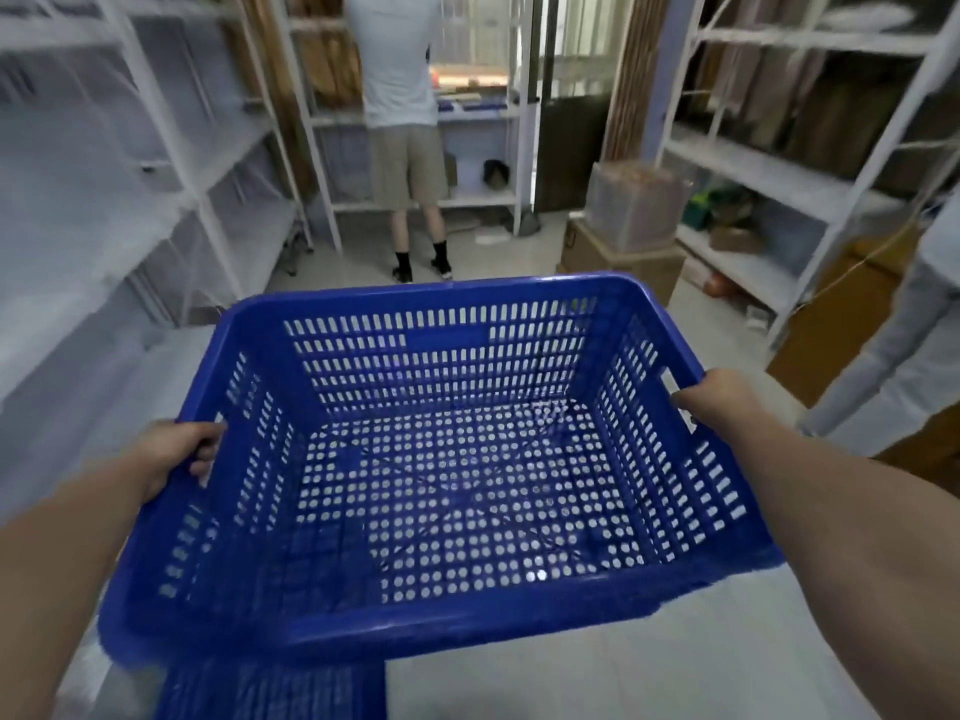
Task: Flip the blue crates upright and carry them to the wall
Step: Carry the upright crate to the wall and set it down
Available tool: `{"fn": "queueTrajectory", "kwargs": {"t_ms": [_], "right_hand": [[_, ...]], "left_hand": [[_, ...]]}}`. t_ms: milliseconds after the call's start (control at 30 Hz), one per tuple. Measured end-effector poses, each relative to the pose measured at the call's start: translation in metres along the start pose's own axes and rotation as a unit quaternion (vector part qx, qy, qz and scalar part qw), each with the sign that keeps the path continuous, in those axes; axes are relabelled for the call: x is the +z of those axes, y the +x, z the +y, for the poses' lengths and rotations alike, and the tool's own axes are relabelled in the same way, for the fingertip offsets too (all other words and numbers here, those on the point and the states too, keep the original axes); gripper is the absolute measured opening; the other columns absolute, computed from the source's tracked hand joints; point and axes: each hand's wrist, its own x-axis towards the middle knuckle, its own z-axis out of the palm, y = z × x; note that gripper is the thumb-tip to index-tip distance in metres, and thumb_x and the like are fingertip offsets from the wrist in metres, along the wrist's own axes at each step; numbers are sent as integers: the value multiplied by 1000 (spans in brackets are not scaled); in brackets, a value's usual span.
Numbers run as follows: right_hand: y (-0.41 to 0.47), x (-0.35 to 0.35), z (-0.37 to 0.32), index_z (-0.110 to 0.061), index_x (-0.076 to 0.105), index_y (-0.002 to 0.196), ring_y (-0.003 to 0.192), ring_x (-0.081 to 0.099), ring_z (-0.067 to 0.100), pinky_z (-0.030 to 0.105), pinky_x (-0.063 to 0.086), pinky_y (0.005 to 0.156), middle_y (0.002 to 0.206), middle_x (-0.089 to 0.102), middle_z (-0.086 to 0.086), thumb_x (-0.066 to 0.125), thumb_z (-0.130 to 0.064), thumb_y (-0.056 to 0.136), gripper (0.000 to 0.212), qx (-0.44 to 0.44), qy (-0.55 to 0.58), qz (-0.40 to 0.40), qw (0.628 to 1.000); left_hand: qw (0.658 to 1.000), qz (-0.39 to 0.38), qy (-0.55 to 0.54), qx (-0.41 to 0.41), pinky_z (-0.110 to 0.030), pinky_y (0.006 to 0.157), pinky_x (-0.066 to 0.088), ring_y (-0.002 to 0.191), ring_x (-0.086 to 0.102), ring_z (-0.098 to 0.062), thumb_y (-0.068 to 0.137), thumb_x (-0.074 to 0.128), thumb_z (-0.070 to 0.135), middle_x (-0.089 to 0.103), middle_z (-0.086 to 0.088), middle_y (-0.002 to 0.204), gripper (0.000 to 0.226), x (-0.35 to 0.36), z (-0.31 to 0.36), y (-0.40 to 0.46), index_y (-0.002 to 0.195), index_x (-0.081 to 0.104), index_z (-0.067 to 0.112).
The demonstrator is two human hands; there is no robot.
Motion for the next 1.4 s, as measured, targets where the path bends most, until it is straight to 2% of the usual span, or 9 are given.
{"fn": "queueTrajectory", "kwargs": {"t_ms": [133, 333, 533, 667, 867, 1000, 1167, 1333, 1400], "right_hand": [[-22, -26, -39, -5, 58, 95, 80, 62, 32, 35, 49, 70, 92, 65, 17, 67, -21, 78, 25, -40, -8, 5, 999], [-51, -50, -89, 3, 60, 100, 84, 63, 33, 39, 52, 73, 94, 63, 19, 67, -17, 80, 29, -80, -34, 10, 996], [-52, -42, -124, -3, 60, 98, 81, 61, 31, 39, 54, 73, 85, 60, 12, 66, -30, 80, 33, -106, -71, 7, 992], [-45, -25, -136, -3, 59, 94, 83, 63, 32, 43, 56, 81, 86, 61, 13, 65, -29, 80, 30, -134, -83, -22, 987], [-35, -11, -155, -1, 58, 97, 79, 64, 31, 41, 58, 76, 89, 63, 15, 67, -26, 82, 31, -176, -96, -81, 976], [-32, -5, -172, -2, 55, 96, 82, 62, 32, 37, 53, 72, 95, 62, 18, 66, -24, 84, 27, -218, -112, -101, 964], [-44, 15, -193, -1, 55, 91, 59, 50, 23, 32, 44, 63, 86, 58, 16, 67, -20, 82, 24, -304, -147, -114, 934], [-83, 52, -216, 10, 68, 88, 83, 66, 35, 37, 52, 70, 88, 71, 24, 68, -21, 81, 32, -372, -157, -175, 898], [-109, 68, -223, 10, 69, 90, 88, 67, 35, 35, 50, 67, 91, 71, 24, 66, -22, 83, 33, -395, -169, -199, 881]], "left_hand": [[1000, 13, -1, -6, -19, 29, 29, 31, 28, -14, 99, 48, 11, 30, -5, 54, 37, -47, 16, -16, 63, 37, 10], [1000, -7, -11, -9, -17, 31, 25, 20, 26, -9, 101, 41, 16, 32, 2, 31, 39, -92, 27, -35, 63, 31, 12], [999, 11, -39, -34, -21, 38, 27, 22, 28, -11, 100, 42, 14, 33, -1, 36, 37, -116, 6, -47, 64, 34, 10], [997, 49, -50, -45, -25, 46, 22, 26, 27, -13, 99, 44, 14, 32, -4, 43, 37, -122, -12, -65, 63, 35, 11], [989, 113, -77, -63, -22, 44, 26, 45, 25, -19, 98, 45, 11, 31, -6, 56, 32, -132, -32, -107, 68, 37, 12], [980, 148, -88, -102, -24, 38, 34, 30, 30, -17, 99, 45, 16, 32, -6, 52, 38, -131, -49, -151, 62, 37, 11], [955, 230, -128, -140, -22, 35, 31, 29, 29, -17, 98, 47, 15, 31, -6, 53, 36, -120, -96, -217, 64, 38, 11], [915, 327, -176, -157, -17, 34, 27, 35, 28, -19, 95, 50, 9, 33, -6, 57, 31, -129, -143, -299, 66, 38, 8], [900, 357, -183, -168, -22, 41, 28, 43, 29, -20, 93, 52, 9, 35, -8, 59, 28, -139, -160, -333, 68, 40, 7]]}}
